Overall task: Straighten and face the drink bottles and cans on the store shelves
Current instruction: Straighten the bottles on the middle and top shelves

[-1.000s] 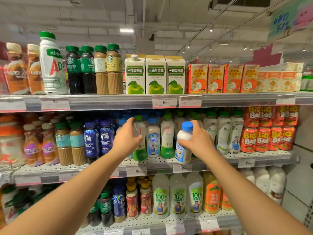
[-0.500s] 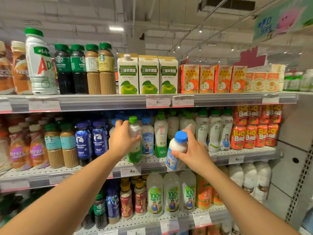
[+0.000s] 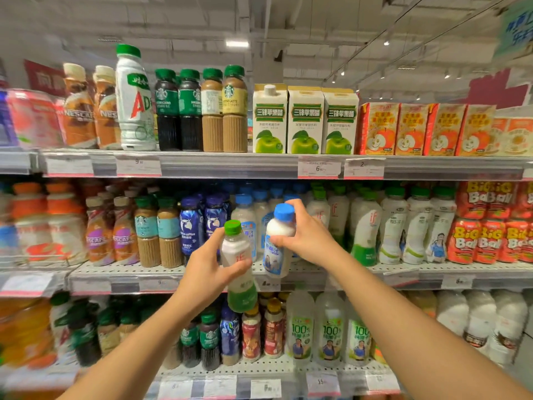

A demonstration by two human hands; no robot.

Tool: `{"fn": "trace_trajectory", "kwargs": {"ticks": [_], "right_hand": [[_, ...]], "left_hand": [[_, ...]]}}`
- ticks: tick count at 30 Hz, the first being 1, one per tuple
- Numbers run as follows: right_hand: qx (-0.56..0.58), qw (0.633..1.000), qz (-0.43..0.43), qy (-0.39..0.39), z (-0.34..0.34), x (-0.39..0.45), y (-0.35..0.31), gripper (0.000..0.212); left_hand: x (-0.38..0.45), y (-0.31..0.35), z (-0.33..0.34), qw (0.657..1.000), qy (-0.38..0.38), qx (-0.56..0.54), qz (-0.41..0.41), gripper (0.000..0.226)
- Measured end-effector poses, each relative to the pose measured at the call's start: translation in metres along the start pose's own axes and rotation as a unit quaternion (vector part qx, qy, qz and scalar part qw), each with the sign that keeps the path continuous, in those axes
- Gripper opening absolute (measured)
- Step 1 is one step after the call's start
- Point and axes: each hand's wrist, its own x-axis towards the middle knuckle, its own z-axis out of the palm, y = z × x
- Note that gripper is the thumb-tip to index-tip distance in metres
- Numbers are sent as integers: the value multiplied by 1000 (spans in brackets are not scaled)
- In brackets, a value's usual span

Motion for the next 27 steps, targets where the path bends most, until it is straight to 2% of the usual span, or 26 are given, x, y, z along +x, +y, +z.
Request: {"fn": "trace_trajectory", "kwargs": {"ticks": [4,8,10,15,18,19,20,23,27], "right_hand": [[-30,999,0,-18,7,25,-6,74],[-53,999,13,3,11,35,-4,94],[-61,998,11,8,14,36,0,97],[-63,996,-1,59,21,24,2,87],[-24,988,25,153,39,-2,12,52],[-37,985,46,162,50,-10,17,42],[-60,984,69,152,61,-17,21,40],[-126,977,119,125,87,-24,31,52],[-147,972,134,128,89,-16,36,45]], "left_hand": [[-12,-21,0,1000,-21,14,-19,53],[-12,-37,7,999,-18,19,-41,51],[-9,-44,10,998,-23,32,-41,53],[-7,-59,19,996,-19,73,-44,60],[-9,-66,22,994,-6,103,-32,61],[-10,-67,23,993,2,110,-28,61],[-10,-68,24,993,9,118,-24,61],[-8,-67,25,991,17,134,-19,61],[-7,-68,24,989,12,145,-19,60]]}}
